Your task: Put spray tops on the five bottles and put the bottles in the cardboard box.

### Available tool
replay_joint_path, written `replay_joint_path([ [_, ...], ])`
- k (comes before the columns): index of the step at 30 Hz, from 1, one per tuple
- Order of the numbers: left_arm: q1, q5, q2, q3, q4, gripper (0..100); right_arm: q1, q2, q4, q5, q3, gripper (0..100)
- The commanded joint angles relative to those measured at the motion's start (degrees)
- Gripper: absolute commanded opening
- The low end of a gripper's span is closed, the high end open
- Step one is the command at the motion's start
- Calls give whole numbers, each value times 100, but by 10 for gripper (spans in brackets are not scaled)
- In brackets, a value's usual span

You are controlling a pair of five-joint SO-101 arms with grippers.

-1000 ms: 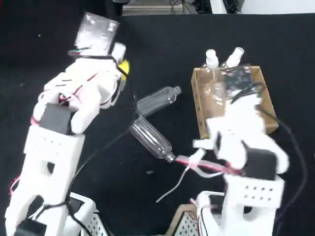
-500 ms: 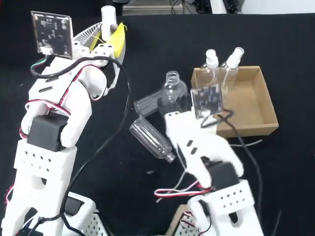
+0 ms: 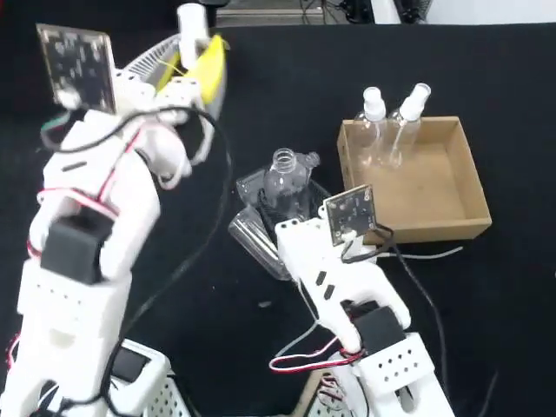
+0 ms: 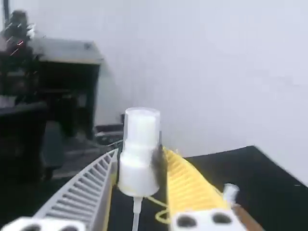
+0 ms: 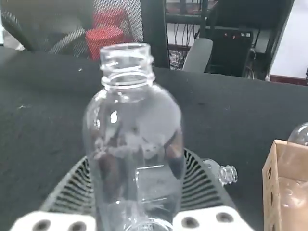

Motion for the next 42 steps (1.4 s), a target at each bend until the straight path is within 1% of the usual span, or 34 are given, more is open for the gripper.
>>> replay_joint_path([
  [1, 541, 9, -712, 215, -35, 30, -167, -259, -176, 0, 57, 11],
  [3, 629, 0, -932, 391, -211, 30, -246, -374, -176, 9, 136, 11],
  [5, 664, 0, -1055, 760, -721, 30, -360, -488, -176, 9, 224, 11],
  [11, 681, 26, -1160, 2149, -2910, 30, -651, -919, -176, 9, 488, 11],
  [13, 681, 44, -1160, 2404, -3464, 30, -651, -1086, -176, 9, 567, 11],
  [14, 681, 44, -1160, 2440, -3604, 30, -633, -1182, -176, 9, 602, 11],
  [19, 690, 53, -1160, 2290, -3349, 30, -624, -1684, -176, 9, 875, 11],
  [22, 734, 62, -1169, 1982, -2884, 30, -624, -2000, -185, 9, 1068, 11],
  [25, 1235, 62, -1169, 1675, -2198, 30, -624, -2308, -369, 9, 1323, 11],
  [27, 1587, 62, -1169, 1578, -1890, 30, -624, -2413, -396, 9, 1367, 11],
  [29, 1754, 53, -1169, 1604, -1864, 30, -624, -2510, -290, 9, 1358, 11],
  [36, 1754, 53, -1204, 1578, -1855, 30, -624, -2536, -246, 9, 1358, 11],
  [42, 1754, 53, -1978, 1631, -1837, 30, -624, -2536, -246, 9, 1358, 11],
])
